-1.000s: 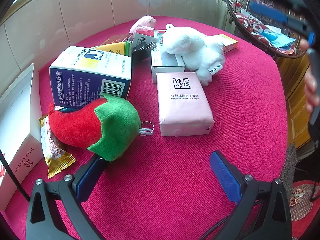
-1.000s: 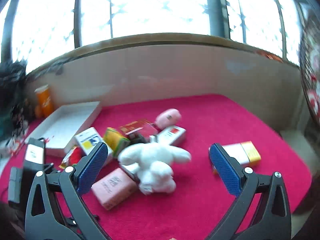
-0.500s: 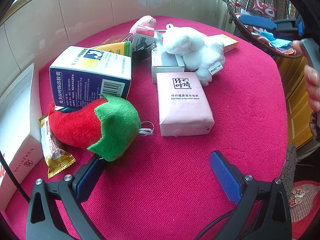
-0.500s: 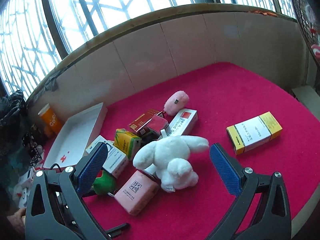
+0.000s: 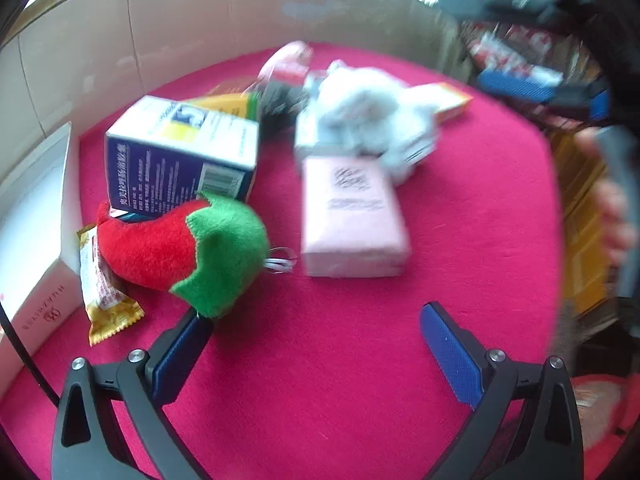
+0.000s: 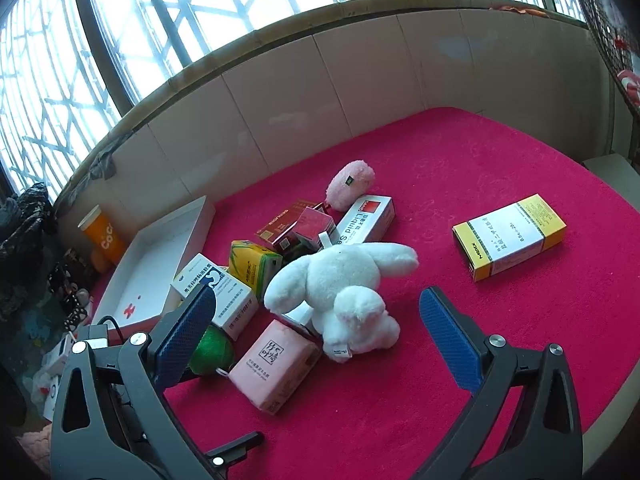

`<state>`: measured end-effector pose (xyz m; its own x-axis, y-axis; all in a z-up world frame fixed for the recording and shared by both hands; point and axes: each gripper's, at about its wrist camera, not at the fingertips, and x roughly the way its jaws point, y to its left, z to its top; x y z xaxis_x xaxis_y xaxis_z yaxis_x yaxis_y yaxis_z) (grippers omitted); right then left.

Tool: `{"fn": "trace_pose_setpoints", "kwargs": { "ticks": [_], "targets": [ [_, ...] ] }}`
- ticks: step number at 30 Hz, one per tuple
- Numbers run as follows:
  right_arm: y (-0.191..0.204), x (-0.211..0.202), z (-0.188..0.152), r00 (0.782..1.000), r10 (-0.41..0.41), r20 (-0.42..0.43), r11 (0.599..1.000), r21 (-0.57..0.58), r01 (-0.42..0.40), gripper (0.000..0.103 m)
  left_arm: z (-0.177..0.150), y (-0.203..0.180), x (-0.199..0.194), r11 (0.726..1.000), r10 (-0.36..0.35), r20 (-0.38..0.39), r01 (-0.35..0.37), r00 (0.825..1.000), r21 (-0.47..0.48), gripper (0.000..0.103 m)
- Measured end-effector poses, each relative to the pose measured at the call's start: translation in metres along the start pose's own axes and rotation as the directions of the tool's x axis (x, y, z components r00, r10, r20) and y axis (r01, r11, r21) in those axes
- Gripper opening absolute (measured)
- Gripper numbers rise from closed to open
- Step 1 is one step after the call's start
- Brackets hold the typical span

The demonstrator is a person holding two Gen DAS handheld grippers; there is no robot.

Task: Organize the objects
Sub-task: 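Move left gripper to red chili plush while right gripper approaches white bunny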

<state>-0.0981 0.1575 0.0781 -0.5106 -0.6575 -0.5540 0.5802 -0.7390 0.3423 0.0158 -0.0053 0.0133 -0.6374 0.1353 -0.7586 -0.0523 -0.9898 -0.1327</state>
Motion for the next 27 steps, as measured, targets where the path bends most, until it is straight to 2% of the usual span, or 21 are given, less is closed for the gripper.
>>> {"fn": "trace_pose_setpoints", "kwargs": {
  "ticks": [2,4,5,6,7,8,9,11,13,15,17,19,20,23,27],
  "targets": [
    [-0.002,-0.007,0.002,1.0,-0.012,0.025,1.0,-0.008,0.012,0.103,-0.003,0.002,-0.032,0.999,-0.044,0.088,0.046,0.995,-0.01,0.103],
    [-0.005,-0.013,0.004,0.998,-0.022,0.051,1.0,-0.009,0.023,0.103,-0.004,0.006,-0.059,0.999,-0.044,0.155,0.046,0.987,-0.016,0.103],
    [-0.007,-0.014,0.005,0.998,-0.026,0.058,1.0,-0.006,0.027,0.103,-0.001,0.005,-0.07,1.0,0.0,0.144,0.003,0.99,-0.019,0.103],
    [-0.009,-0.014,0.006,0.998,-0.026,0.06,1.0,-0.001,0.026,0.103,0.0,0.011,-0.079,0.999,0.006,0.178,0.001,0.984,-0.04,0.103],
    [-0.011,-0.013,0.006,0.998,-0.024,0.056,1.0,0.005,0.024,0.103,0.0,0.016,-0.087,0.999,0.034,0.179,-0.027,0.983,-0.045,0.103],
    [-0.012,-0.012,0.005,0.998,-0.023,0.05,1.0,0.011,0.022,0.103,0.001,0.026,-0.094,0.997,0.045,0.21,-0.029,0.977,-0.075,0.103],
    [-0.013,-0.009,0.004,0.999,-0.021,0.042,1.0,0.018,0.021,0.103,-0.004,0.041,-0.106,0.994,0.081,0.232,-0.062,0.969,-0.088,0.103],
    [-0.015,-0.005,0.001,1.0,-0.013,0.02,1.0,0.028,0.012,0.103,0.001,0.057,-0.108,0.987,0.102,0.226,-0.07,0.969,-0.146,0.103],
    [-0.017,-0.003,-0.001,1.0,-0.008,0.009,0.999,0.035,0.007,0.103,0.007,0.068,-0.104,0.982,0.077,0.222,-0.035,0.972,-0.188,0.103],
    [-0.019,-0.002,-0.003,1.0,-0.014,0.005,0.999,0.039,0.014,0.103,0.012,0.07,-0.096,0.973,0.043,0.21,0.007,0.977,-0.231,0.103],
    [-0.021,-0.001,-0.003,1.0,-0.02,0.002,0.999,0.047,0.02,0.103,0.014,0.063,-0.076,0.965,0.018,0.149,0.022,0.989,-0.26,0.103],
    [-0.023,-0.001,-0.004,1.0,-0.023,0.0,0.998,0.054,0.023,0.103,0.013,0.054,-0.061,0.966,0.051,0.092,-0.026,0.994,-0.259,0.103],
    [-0.024,0.0,-0.005,1.0,-0.025,-0.002,0.998,0.056,0.025,0.103,0.014,0.051,-0.048,0.962,0.059,0.04,-0.046,0.997,-0.269,0.103],
    [-0.027,0.002,-0.006,1.0,-0.028,-0.009,0.998,0.064,0.029,0.103,0.019,0.044,-0.021,0.955,0.037,-0.038,-0.047,0.999,-0.293,0.103],
    [-0.033,0.006,-0.009,0.999,-0.03,-0.018,0.996,0.083,0.031,0.103,0.027,0.039,0.003,0.948,0.067,-0.078,-0.088,0.995,-0.305,0.103]
  ]
}}
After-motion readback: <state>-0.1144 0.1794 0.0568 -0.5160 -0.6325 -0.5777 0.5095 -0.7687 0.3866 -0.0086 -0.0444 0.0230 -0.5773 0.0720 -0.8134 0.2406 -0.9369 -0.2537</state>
